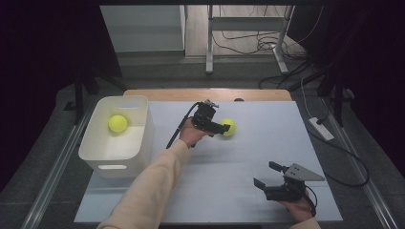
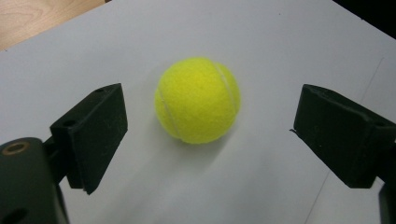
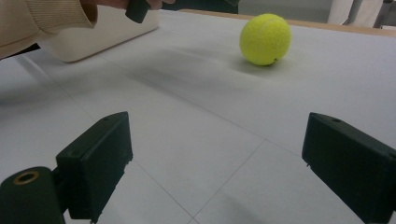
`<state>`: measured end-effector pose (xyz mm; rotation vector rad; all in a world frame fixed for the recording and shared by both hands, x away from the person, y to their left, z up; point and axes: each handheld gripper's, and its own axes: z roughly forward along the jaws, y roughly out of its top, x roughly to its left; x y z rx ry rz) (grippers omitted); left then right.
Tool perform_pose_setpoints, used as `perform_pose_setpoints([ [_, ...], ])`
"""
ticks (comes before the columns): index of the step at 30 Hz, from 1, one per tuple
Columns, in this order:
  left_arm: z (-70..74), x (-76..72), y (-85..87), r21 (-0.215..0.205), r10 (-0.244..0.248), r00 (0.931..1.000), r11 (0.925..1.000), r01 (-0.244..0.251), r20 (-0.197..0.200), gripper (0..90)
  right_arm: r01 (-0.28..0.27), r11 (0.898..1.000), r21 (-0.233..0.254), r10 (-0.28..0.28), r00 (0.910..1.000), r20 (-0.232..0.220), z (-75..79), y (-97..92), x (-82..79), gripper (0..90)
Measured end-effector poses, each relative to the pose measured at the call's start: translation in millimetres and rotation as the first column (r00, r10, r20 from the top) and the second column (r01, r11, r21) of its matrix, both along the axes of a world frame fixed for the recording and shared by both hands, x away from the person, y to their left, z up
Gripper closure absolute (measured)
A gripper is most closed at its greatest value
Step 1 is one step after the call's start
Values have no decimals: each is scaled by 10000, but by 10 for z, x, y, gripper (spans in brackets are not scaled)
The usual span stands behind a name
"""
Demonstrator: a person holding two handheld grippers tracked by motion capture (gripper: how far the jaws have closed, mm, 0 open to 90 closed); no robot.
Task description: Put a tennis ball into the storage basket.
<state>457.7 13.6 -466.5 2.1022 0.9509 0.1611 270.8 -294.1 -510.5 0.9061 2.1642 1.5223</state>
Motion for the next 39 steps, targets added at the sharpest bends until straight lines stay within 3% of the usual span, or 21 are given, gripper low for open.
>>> perform_pose_setpoints([
  [23,-125,141,-104,131,338,9994,9993,-337,-101,82,8,10000,10,-8,10000,-54,-4,1,3,87],
  [39,-243,200,-244,368,115,9996,9993,-106,-241,78,28,10000,74,-28,10000,-60,-6,-7,4,87],
])
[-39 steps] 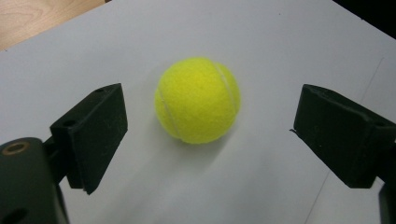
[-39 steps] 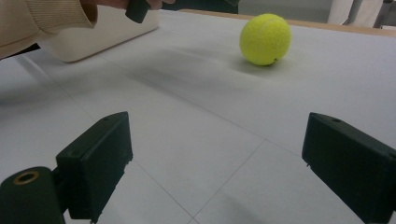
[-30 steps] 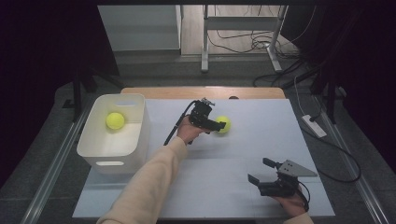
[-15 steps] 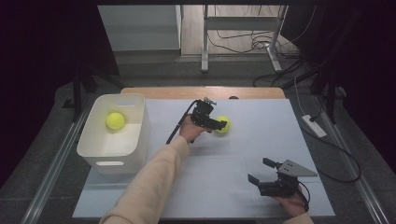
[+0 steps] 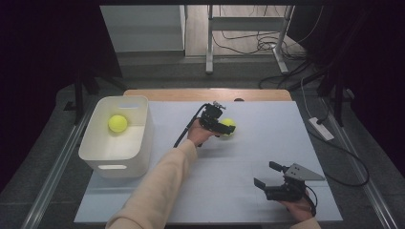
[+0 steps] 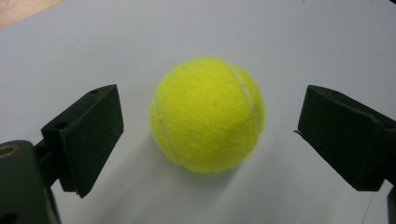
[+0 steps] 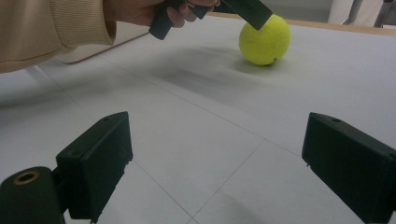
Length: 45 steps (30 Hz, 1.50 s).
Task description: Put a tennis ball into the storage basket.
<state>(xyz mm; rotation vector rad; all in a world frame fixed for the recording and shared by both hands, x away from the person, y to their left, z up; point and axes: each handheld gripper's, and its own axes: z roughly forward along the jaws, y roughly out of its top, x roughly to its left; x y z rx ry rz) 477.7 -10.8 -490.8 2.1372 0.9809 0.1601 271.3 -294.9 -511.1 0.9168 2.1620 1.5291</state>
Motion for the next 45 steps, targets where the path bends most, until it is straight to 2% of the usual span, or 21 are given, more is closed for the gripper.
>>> perform_pose_setpoints([
  [8,-100,53,-53,78,-49,9998,10000,51,-205,101,14,10000,-23,-14,10000,-23,0,-6,2,87],
  [11,-116,59,-76,108,-84,9994,9999,87,-336,163,3,10000,-44,-3,10000,-19,-2,-7,2,87],
  [12,-119,59,-84,235,1,9994,9997,7,-341,189,6,10000,-44,-6,10000,-23,-2,-8,1,87],
  [13,-119,59,-84,235,1,9994,9997,7,-341,258,19,10000,-39,-19,10000,-23,-3,-10,1,87],
  [18,-96,62,-79,367,14,9988,9993,4,-496,273,45,10000,-44,-45,10000,-11,-6,-15,3,87],
  [21,-69,43,-77,428,90,9991,9991,-72,-426,276,45,10000,-51,-45,10000,-9,-6,-15,3,87],
  [25,-6,30,-47,184,87,9993,9998,-80,-374,278,47,10000,-52,-47,10000,8,-6,-15,4,87],
  [45,259,-106,66,-9,-64,10000,10000,64,58,278,80,10000,-57,-80,10000,35,1,-4,-1,88],
])
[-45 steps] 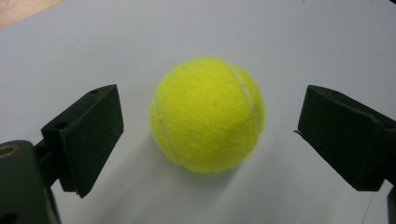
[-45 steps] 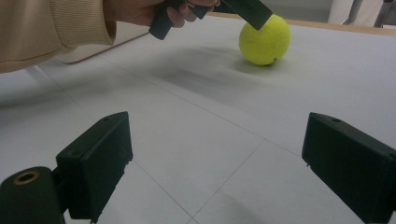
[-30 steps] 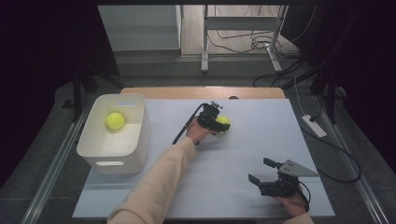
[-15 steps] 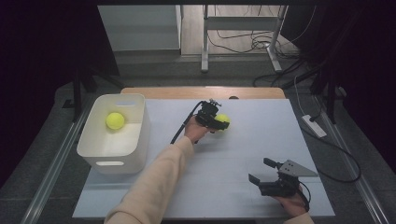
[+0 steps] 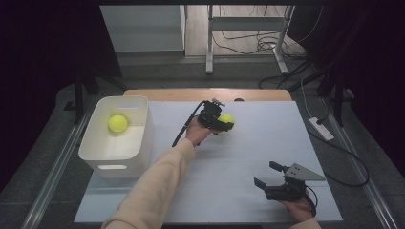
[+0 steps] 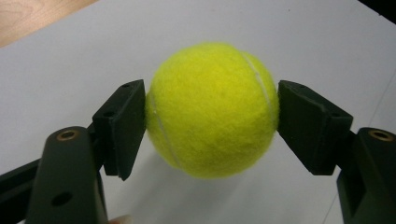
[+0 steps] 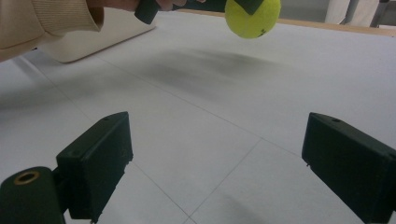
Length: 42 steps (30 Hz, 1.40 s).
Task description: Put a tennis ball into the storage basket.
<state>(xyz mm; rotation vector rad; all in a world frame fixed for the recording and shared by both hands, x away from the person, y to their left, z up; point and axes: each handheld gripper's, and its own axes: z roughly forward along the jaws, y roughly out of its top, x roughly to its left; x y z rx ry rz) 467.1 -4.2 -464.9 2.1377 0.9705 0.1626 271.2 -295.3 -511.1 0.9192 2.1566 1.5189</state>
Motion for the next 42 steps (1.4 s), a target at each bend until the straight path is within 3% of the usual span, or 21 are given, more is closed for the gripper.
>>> perform_pose_setpoints([
  [8,93,-41,55,-451,-29,10000,9990,29,3,278,-8,10000,-19,8,10000,4,1,-4,0,88],
  [14,172,-86,111,-264,-110,9998,9996,114,137,278,29,10000,-10,-29,10000,27,3,-13,-5,88],
  [19,309,-135,217,-543,54,9996,9985,-38,286,278,24,10000,-15,-24,10000,30,3,-15,-2,88],
  [42,567,-386,444,-914,143,9947,9958,-50,1017,277,36,10000,-86,-36,10000,31,3,-1,-11,88],
])
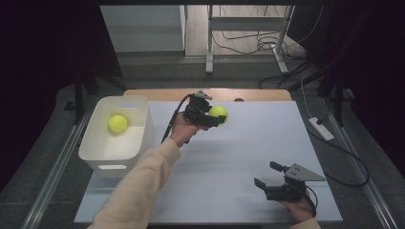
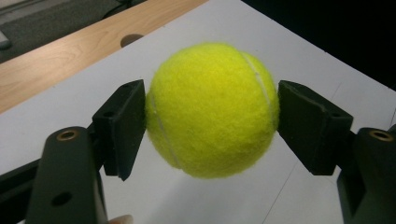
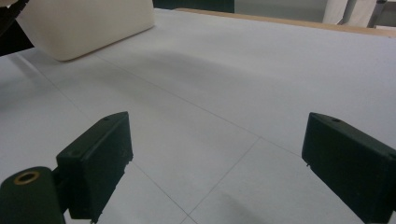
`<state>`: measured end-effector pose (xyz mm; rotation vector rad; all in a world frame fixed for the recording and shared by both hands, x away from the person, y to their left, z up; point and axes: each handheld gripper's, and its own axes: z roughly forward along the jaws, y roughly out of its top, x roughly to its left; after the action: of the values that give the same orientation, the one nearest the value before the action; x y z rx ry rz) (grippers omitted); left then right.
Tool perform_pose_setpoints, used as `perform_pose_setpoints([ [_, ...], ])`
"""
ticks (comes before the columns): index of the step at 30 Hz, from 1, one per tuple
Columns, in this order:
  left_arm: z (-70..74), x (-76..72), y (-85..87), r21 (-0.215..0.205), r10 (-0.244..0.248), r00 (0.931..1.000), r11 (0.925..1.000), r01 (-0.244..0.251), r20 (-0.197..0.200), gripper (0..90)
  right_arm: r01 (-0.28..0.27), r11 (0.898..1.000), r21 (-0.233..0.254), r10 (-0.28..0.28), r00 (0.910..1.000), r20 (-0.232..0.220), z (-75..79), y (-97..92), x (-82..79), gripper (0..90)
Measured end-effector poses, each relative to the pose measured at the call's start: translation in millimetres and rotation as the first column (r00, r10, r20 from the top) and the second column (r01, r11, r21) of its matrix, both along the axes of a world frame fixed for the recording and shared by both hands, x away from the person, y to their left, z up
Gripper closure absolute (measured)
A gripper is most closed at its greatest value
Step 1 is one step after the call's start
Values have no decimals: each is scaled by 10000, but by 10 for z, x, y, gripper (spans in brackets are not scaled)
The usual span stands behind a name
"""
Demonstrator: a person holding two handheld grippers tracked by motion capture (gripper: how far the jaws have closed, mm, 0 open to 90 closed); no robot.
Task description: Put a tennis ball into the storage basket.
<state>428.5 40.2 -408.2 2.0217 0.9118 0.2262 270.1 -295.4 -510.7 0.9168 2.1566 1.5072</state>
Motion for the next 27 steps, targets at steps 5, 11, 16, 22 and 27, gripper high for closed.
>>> perform_pose_setpoints([
  [5,48,-40,48,-93,11,9999,10000,-10,137,277,9,10000,11,-9,10000,5,1,-1,0,88],
  [11,76,-81,77,-121,2,9996,9999,1,274,277,23,10000,-3,-23,10000,23,-1,4,1,88],
  [16,103,-124,104,-227,-15,9992,9997,24,391,277,35,10000,8,-36,10000,58,1,-1,0,88],
  [22,143,-177,140,-216,-5,9986,9998,17,522,277,36,10000,0,-36,10000,49,4,-5,0,88],
  [27,182,-224,170,-258,-11,9980,9997,28,638,277,53,10000,10,-53,10000,43,5,2,-1,88],
])
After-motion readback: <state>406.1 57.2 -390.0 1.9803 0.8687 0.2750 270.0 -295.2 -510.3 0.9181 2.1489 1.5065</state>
